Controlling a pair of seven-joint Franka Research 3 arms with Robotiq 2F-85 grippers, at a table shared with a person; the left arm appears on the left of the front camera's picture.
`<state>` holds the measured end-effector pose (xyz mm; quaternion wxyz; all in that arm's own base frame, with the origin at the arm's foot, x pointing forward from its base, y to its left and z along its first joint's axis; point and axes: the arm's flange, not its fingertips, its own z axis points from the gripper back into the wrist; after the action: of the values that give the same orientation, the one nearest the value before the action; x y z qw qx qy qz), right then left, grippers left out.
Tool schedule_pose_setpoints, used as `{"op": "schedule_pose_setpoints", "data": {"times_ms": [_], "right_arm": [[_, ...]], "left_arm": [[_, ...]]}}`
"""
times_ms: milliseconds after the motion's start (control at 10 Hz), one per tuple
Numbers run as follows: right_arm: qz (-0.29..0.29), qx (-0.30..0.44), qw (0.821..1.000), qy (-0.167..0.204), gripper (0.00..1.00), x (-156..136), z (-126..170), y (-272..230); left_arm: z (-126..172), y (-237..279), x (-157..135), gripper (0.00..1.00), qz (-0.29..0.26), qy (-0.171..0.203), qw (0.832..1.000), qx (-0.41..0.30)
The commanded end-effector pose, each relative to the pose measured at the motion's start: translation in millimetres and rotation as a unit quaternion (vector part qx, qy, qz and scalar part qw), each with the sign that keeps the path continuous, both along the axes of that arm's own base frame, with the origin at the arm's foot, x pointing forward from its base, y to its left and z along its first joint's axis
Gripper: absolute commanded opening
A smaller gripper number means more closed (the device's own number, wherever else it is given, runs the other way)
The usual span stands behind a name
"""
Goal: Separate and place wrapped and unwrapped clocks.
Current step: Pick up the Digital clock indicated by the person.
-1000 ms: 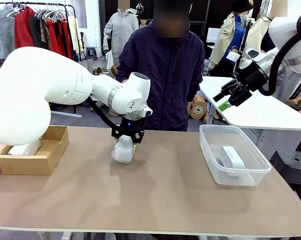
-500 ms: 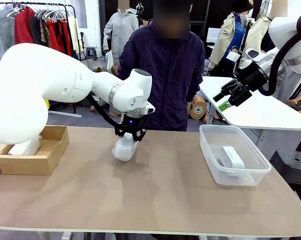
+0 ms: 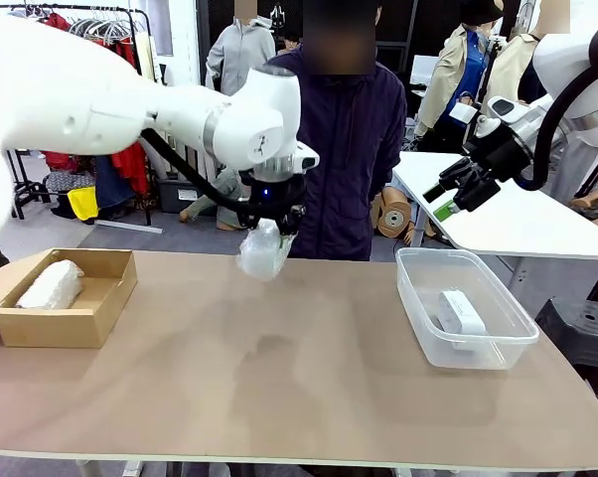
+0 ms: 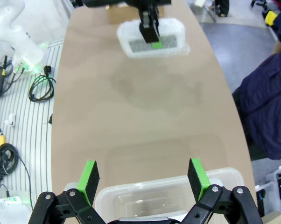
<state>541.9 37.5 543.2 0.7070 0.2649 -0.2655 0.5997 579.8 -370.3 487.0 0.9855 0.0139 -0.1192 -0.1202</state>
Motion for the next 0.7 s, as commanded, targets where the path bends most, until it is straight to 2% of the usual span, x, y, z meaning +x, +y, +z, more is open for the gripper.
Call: {"op": "schedule_pose_setpoints", "data": {"times_ms": [0, 200, 300, 600], "right_arm": [[-0.006, 0.0, 1.0, 0.002, 1.0, 0, 3, 1], [-0.006, 0.0, 1.0, 0.002, 1.0, 0, 3, 1], [-0.006, 0.0, 1.0, 0.002, 1.0, 0, 3, 1], [-0.006, 0.0, 1.0, 0.002, 1.0, 0, 3, 1]], "left_arm": [[24, 10, -14, 0.0, -0.021, 0.014, 1.0, 0.006], [65, 8, -22, 0.0, -0.019, 0.02, 0.999, 0.022], [87, 10, -25, 0.0, 0.007, 0.012, 0.999, 0.03], [119, 11, -32, 0.0, 0.007, -0.014, 0.999, 0.028]]}}
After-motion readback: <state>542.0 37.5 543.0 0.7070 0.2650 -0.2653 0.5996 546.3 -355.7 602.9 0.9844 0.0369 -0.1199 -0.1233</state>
